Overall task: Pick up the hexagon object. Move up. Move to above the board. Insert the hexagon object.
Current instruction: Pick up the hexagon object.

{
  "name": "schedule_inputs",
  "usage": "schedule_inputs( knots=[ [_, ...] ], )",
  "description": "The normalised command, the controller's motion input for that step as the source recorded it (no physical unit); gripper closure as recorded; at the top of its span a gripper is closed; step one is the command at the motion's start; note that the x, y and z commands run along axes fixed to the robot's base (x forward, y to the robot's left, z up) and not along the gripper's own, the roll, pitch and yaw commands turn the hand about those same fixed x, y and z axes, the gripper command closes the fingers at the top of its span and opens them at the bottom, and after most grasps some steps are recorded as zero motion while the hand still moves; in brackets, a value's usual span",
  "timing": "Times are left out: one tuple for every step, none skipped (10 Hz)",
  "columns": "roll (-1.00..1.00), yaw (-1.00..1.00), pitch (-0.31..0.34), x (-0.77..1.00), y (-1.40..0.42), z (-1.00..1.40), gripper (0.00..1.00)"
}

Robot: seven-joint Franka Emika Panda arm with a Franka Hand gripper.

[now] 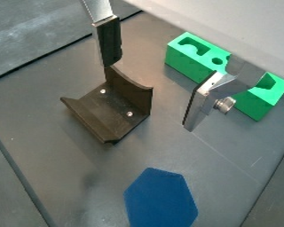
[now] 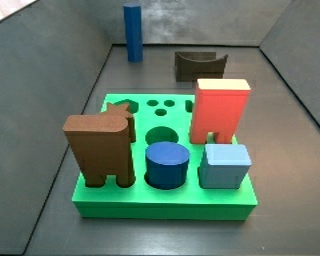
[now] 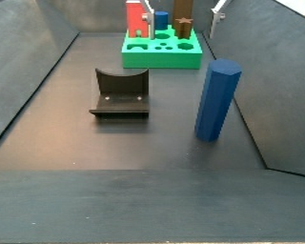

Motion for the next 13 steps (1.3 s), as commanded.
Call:
schedule_inputs(
  knots=[
    [-0.04, -0.23, -0.161, -0.66, 0.05, 0.0, 0.0],
    [-0.09, 0.13, -0.086, -0.48, 0.61, -0.08, 0.0],
    [-0.12, 0.11, -0.1, -0.69, 0.67, 0.0, 0.0],
    [-0.1, 0.15, -0.066, -0.64, 0.67, 0.0, 0.0],
    [-0.06, 0.06, -0.114, -0.66, 0.48, -0.03, 0.0],
    [-0.08, 0.0, -0.171, -0.53, 0.28, -0.28, 0.0],
    [-0.09, 0.02, -0.221, -0.1, 0.05, -0.66, 0.0],
    [-0.09, 0.0, -0.243, 0.0, 0.0, -0.7, 0.0],
    [-0.05, 0.0, -0.219, 0.0, 0.02, -0.8, 0.0],
    [0.0, 0.0, -0.189, -0.01, 0.1, -0.87, 0.0],
    [0.02, 0.06, -0.174, -0.17, 0.21, -0.93, 0.0],
    [0.04, 0.0, 0.026, 0.0, -0.06, 0.0, 0.0],
    [0.0, 0.0, -0.003, 0.0, 0.0, 0.0, 0.0]
  ],
)
